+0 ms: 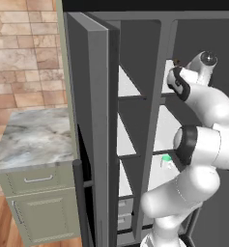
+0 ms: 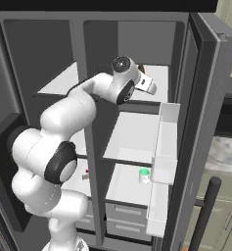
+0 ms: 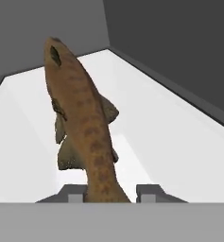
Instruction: Pick up the frozen fish from the freezer, place it on any shelf in the fridge, and close the fridge and freezer doors when done.
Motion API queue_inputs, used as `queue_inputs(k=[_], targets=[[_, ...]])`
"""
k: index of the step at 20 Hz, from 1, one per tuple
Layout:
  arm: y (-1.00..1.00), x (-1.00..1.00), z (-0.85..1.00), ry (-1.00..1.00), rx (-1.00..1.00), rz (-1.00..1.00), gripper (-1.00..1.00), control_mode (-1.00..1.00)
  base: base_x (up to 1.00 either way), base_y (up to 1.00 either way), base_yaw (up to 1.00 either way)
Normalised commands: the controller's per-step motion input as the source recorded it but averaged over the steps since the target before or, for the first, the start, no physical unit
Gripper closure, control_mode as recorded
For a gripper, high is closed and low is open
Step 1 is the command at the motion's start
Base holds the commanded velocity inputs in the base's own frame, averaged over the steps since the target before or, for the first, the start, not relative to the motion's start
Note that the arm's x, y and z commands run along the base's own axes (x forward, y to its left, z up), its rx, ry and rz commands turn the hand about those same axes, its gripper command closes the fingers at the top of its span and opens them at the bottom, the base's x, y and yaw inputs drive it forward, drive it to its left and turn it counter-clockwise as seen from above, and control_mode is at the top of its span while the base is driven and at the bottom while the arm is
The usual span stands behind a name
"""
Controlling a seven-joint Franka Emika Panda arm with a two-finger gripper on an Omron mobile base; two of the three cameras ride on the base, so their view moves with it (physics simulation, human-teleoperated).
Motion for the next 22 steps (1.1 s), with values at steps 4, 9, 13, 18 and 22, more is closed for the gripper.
queue_inputs(k=[4,9,13,18,22], targets=[[0.04,0.14,0.00,0.00,0.00,0.00,-1.00,-1.00,0.00,0.00,0.00],[0.26,-0.06,0.18,0.00,0.00,-0.01,-1.00,-1.00,0.00,0.00,0.00],[0.40,-0.88,0.32,-0.02,0.00,0.00,-1.00,-1.00,0.00,0.00,0.00],[0.27,-1.00,0.37,0.00,0.00,0.00,-1.00,-1.00,0.00,0.00,0.00],[0.21,-1.00,-0.03,0.12,0.00,0.00,-1.00,-1.00,0.00,0.00,0.00]])
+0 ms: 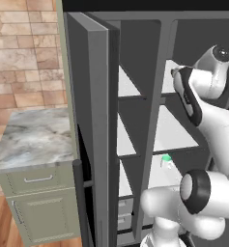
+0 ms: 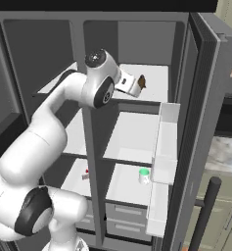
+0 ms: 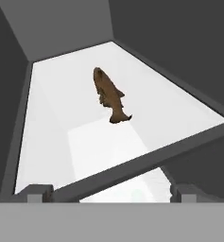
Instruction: Pick up the frozen fish from the freezer, place it on any shelf in the fridge, and close the fridge and freezer doors when done.
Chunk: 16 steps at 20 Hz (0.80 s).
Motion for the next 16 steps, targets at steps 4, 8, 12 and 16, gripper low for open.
queue_inputs(k=[4,8,12,16], targets=[[0.21,-1.00,-0.31,0.18,0.00,0.00,-1.00,-1.00,0.00,0.00,0.00],[0.39,-1.00,-0.37,0.09,0.03,0.00,-1.00,-1.00,0.00,0.00,0.00],[0.83,-0.92,-0.04,0.14,0.03,0.13,-1.00,-1.00,0.00,0.00,0.00],[0.81,-0.42,0.00,0.13,-0.02,0.18,-1.00,-1.00,0.00,0.00,0.00]])
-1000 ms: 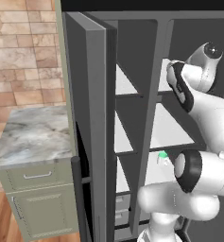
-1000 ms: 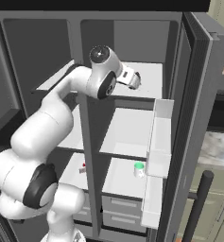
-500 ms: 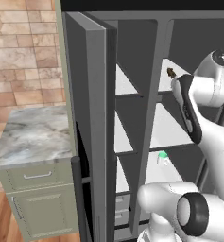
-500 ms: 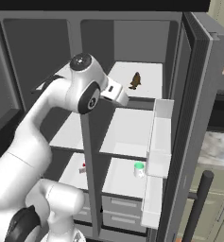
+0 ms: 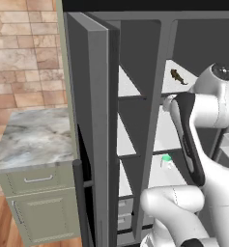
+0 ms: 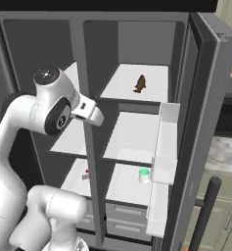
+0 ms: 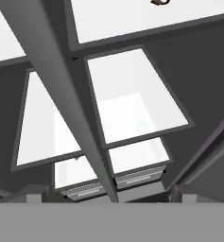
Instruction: Pick up the frozen fish from the freezer, place it on any shelf in the fridge, and close the fridge and freezer doors when done.
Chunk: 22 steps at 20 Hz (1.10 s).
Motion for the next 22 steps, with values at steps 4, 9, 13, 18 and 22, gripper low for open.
queue_inputs(k=[4,9,13,18,22], targets=[[0.39,-0.07,0.00,0.08,-0.08,0.09,-1.00,-1.00,0.00,0.00,0.00],[0.00,-0.12,0.00,0.00,0.00,0.02,-1.00,-1.00,0.00,0.00,0.00],[0.00,-0.54,0.00,0.02,0.00,0.06,-1.00,-1.00,0.00,0.00,0.00],[0.00,-0.54,0.00,0.01,0.00,0.04,-1.00,-1.00,0.00,0.00,0.00],[0.00,-0.62,0.00,0.00,0.00,0.01,-1.00,-1.00,0.00,0.00,0.00]])
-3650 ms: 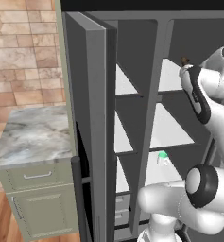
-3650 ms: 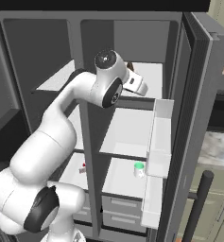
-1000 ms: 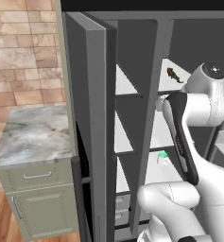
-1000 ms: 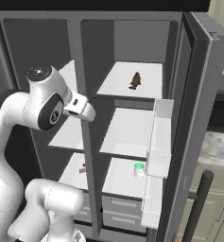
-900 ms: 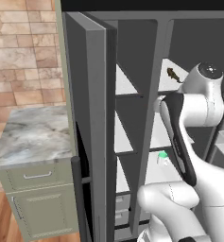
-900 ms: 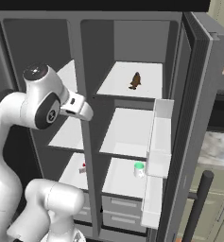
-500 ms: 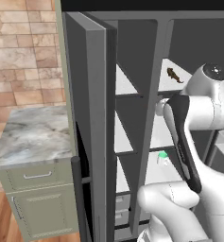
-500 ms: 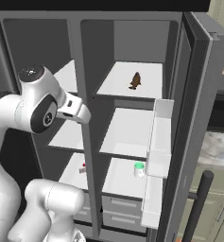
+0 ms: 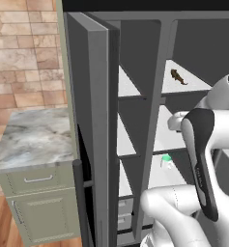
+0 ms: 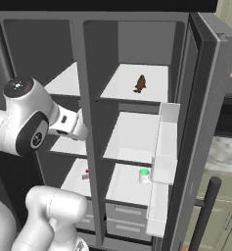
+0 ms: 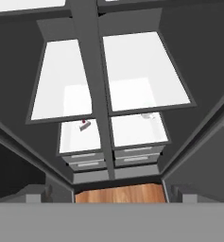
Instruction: Pick up the frozen fish from the freezer, place it on any shelf in the fridge, and close the fridge and freezer doors when done.
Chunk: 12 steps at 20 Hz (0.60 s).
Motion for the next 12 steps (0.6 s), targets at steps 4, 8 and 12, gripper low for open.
queue_inputs(k=[4,8,12], targets=[[0.00,-0.03,0.00,0.00,0.00,0.00,-1.00,-1.00,0.00,0.00,0.00],[0.00,0.00,0.00,0.00,0.00,0.00,-1.00,-1.00,0.00,0.00,0.00],[0.00,0.00,0.00,0.00,0.00,0.00,-1.00,-1.00,0.00,0.00,0.00]])
